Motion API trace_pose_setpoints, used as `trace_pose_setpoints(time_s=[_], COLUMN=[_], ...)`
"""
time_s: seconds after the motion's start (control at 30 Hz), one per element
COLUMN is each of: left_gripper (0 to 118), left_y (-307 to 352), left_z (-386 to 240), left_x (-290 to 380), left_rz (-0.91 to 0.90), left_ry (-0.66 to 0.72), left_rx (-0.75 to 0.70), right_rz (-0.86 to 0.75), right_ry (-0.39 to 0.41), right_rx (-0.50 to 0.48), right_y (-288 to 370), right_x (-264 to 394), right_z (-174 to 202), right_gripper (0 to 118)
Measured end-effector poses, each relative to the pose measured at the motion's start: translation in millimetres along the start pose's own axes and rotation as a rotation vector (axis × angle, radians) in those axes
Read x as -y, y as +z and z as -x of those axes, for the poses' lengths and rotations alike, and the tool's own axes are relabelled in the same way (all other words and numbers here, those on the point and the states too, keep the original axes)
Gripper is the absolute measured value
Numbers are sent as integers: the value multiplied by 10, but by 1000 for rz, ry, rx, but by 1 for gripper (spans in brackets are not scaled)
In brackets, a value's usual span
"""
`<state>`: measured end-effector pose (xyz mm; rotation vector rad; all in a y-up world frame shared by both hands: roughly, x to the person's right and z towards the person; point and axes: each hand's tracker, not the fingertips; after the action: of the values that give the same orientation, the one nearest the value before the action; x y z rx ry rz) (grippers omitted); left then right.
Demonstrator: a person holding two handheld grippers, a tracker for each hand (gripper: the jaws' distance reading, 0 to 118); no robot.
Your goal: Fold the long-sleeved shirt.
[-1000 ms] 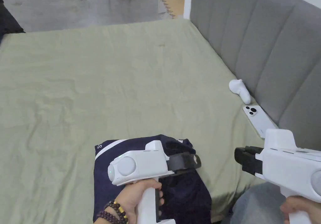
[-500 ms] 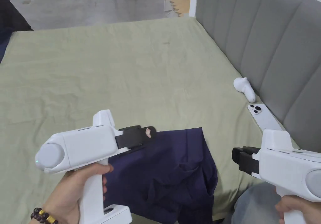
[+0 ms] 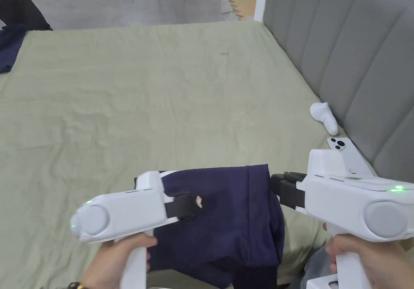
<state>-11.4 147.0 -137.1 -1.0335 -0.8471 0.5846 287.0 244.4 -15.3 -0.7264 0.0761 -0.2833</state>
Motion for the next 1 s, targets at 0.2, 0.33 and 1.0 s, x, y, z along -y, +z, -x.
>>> trace_pose_setpoints(time_s=[0.2, 0.33, 1.0], left_gripper=[3, 3, 3], left_y=[-1142, -1529, 1321], left_z=[22, -84, 513], left_x=[185, 274, -124], left_rz=[173, 216, -240], left_ry=[93, 90, 125], left_rx=[52, 15, -56], right_rz=[-19, -17, 183], right_ry=[-3, 2, -56], right_rx=[-4, 32, -96], right_y=[125, 231, -1045], right_x=[-38, -20, 137], right_z=[26, -41, 67], right_gripper=[0, 0, 0])
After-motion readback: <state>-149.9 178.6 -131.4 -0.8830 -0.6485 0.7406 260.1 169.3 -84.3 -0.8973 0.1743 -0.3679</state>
